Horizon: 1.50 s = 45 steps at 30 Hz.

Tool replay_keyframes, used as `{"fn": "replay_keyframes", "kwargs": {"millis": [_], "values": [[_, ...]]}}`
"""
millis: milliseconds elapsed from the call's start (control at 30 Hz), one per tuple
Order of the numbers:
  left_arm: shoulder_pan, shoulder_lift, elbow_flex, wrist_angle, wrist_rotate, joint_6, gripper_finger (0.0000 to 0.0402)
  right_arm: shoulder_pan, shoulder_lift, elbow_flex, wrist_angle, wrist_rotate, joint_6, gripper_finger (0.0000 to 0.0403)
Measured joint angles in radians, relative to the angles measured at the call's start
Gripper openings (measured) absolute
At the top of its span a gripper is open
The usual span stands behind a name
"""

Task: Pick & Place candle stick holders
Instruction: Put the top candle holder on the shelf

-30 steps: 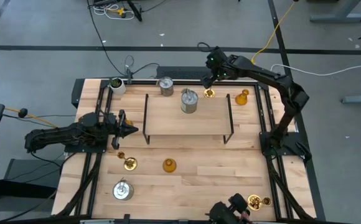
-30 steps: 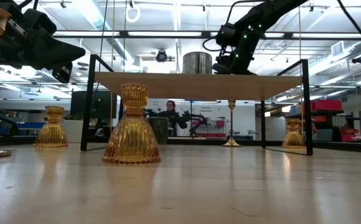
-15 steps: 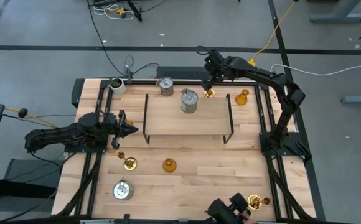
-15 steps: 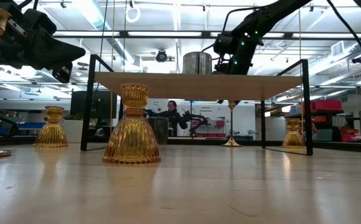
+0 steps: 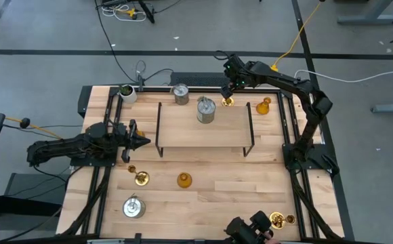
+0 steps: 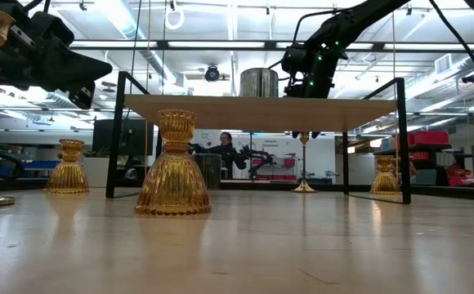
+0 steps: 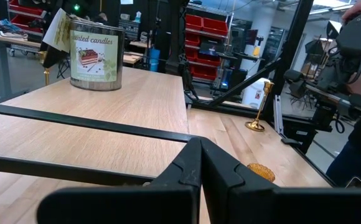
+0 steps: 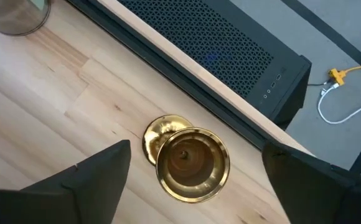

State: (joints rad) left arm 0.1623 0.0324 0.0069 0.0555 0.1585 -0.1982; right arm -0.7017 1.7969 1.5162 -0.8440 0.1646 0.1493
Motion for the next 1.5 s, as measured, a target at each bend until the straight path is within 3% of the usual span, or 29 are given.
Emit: {"fn": "replay_keyframes", "kwargs": {"millis": [500,1500], "values": [[0.000,0.000,0.000,0.000,0.000,0.000,0.0007,0.000,0.000,0.000,0.001,0.001,0.000,0.0270],[0.000,0.000,0.000,0.000,0.000,0.000,0.0007,0.000,-0.001,-0.001,0.006,0.000,-0.027,0.0164]]}}
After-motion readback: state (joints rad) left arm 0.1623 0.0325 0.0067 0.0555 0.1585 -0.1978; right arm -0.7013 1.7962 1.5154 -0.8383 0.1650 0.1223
